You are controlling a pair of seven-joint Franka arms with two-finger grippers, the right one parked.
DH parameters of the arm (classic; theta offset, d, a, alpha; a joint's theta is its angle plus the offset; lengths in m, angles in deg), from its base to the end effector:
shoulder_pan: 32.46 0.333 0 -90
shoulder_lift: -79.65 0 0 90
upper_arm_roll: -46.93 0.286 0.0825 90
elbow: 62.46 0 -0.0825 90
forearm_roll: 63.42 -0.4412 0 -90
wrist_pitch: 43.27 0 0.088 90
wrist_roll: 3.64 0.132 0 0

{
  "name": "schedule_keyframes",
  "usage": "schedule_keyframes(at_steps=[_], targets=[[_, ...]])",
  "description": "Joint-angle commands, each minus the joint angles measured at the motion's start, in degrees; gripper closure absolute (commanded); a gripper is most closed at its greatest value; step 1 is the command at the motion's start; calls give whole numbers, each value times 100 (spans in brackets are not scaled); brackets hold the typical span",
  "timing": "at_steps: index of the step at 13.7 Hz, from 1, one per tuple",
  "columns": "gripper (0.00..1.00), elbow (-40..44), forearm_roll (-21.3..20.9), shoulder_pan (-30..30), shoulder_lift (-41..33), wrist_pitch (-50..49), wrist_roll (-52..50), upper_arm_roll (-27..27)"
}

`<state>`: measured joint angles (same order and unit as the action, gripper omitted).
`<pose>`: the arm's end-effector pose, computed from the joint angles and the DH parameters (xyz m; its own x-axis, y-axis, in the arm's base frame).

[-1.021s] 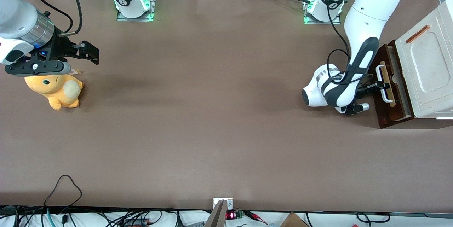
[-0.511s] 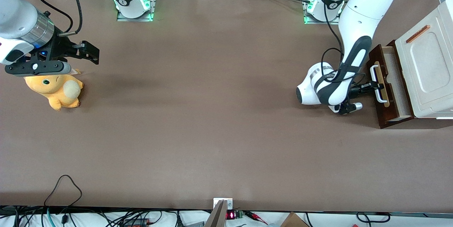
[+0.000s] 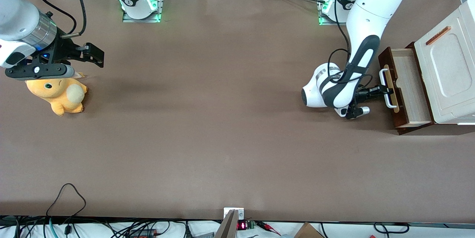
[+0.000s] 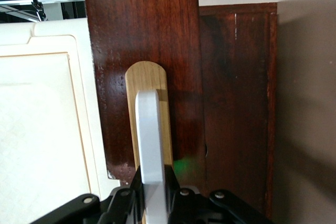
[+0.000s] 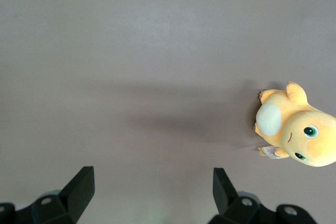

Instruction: Open lower drawer with left arm only

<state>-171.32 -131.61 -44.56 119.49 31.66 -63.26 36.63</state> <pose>0.5331 -0.0756 0.0831 0.9921 0.1037 -0.0700 -0.0620 -0.0777 -0.9950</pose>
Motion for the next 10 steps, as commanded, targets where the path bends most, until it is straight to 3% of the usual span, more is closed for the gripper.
schedule_keyframes(at_steps=[1, 8, 10], targets=[[99, 330, 217, -266, 217, -163, 82, 11], [99, 409, 411, -504, 297, -224, 12, 11], [92, 409, 411, -504, 314, -242, 12, 11]])
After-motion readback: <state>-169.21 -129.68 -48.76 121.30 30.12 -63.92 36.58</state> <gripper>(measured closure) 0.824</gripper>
